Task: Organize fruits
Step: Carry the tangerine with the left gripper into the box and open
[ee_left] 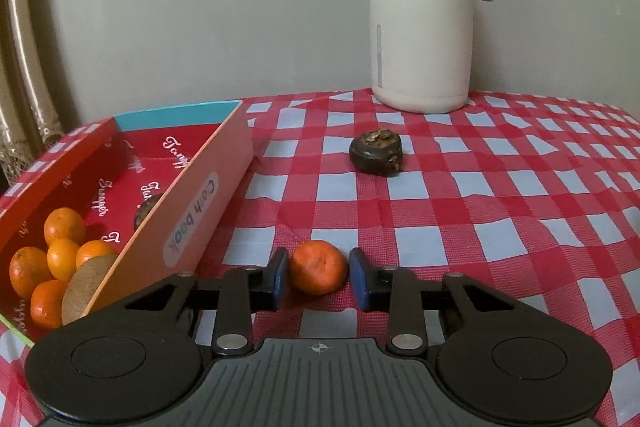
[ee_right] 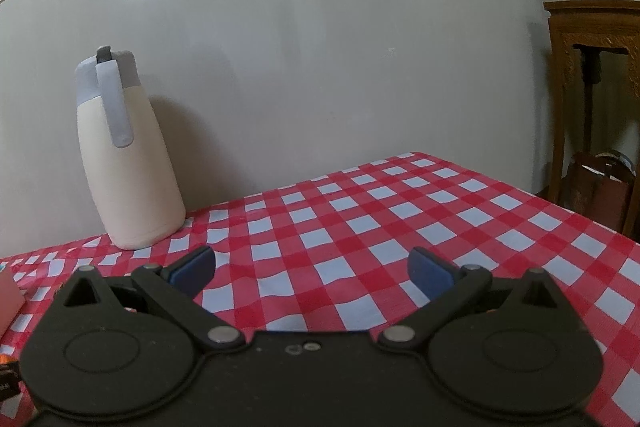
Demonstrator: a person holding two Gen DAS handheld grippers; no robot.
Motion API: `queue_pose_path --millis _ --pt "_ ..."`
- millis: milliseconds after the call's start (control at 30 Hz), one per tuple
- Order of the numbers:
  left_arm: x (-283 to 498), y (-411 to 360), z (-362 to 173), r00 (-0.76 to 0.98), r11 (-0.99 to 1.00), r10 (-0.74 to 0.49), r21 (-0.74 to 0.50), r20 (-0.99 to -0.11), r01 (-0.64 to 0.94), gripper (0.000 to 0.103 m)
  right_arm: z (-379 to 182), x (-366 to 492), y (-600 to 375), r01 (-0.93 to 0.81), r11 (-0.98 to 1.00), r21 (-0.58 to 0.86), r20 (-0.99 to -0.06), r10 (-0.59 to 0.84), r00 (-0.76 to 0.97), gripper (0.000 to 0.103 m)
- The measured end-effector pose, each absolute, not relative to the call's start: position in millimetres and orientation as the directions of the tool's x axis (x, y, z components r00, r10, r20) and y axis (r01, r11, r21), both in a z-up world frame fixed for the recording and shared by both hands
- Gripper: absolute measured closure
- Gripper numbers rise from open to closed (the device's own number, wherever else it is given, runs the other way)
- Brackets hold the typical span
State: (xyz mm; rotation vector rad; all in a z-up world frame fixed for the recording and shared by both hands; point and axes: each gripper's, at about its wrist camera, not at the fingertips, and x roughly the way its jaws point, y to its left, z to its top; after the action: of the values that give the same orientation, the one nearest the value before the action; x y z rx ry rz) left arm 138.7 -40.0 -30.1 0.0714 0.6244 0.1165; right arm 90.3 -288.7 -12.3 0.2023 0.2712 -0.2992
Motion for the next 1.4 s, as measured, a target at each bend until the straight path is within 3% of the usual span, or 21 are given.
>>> queue_pose_path --millis 867,1400 --pt "102 -28 3 0.866 0.996 0.084 0.075 -0.492 -0.055 0.07 -12 92 -273 0.285 0.945 0.159 -0.301 -0.229 0.926 0.0" --pt "74 37 27 0.893 0.983 0.182 0.075 -0.413 -0.165 0.07 -10 97 -227 0.215 0.959 0.184 -0.308 -0.151 0.939 0.0"
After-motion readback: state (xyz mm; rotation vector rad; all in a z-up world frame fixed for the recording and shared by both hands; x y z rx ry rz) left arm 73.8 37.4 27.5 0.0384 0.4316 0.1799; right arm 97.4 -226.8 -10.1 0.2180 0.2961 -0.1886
